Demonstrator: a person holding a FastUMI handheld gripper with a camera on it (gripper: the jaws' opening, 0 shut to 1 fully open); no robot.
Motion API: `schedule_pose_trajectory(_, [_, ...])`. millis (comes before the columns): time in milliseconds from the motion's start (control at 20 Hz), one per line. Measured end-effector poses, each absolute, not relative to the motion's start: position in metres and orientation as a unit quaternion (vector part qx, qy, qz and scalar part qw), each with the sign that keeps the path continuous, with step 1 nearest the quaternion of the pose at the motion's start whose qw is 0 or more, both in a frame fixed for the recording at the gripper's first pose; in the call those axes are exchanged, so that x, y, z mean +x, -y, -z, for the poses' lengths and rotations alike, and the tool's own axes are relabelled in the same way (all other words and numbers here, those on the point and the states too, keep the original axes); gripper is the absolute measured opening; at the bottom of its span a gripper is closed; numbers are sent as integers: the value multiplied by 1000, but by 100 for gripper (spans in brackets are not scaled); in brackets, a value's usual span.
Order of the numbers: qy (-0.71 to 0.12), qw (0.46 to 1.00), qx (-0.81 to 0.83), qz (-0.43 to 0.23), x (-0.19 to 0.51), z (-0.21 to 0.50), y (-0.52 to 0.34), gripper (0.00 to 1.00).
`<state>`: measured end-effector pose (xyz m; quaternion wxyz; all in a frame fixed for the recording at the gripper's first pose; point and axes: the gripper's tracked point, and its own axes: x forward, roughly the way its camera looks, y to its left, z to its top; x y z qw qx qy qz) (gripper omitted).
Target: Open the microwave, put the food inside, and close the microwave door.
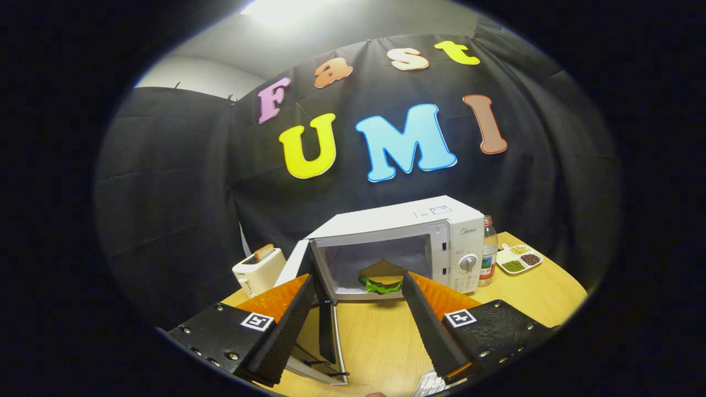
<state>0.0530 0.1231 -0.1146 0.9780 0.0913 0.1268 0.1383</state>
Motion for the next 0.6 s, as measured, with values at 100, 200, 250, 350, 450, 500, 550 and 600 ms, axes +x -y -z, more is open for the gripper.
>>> schedule_pose_trajectory(100, [-120,975,84,-165,35,104,-141,97])
schedule_pose_trajectory(200, [-112,972,78,-193,18,95,-161,97])
schedule_pose_trajectory(250, [-110,970,74,-206,11,94,-171,97])
schedule_pose_trajectory(350, [-104,964,70,-232,-5,90,-192,97])
schedule_pose_trajectory(450, [-104,959,67,-255,-19,90,-211,97])
schedule_pose_trajectory(500, [-106,956,66,-267,-26,92,-221,97])
schedule_pose_trajectory(550, [-107,953,64,-278,-31,94,-230,97])
schedule_pose_trajectory(600, [-109,949,62,-289,-37,97,-238,97])
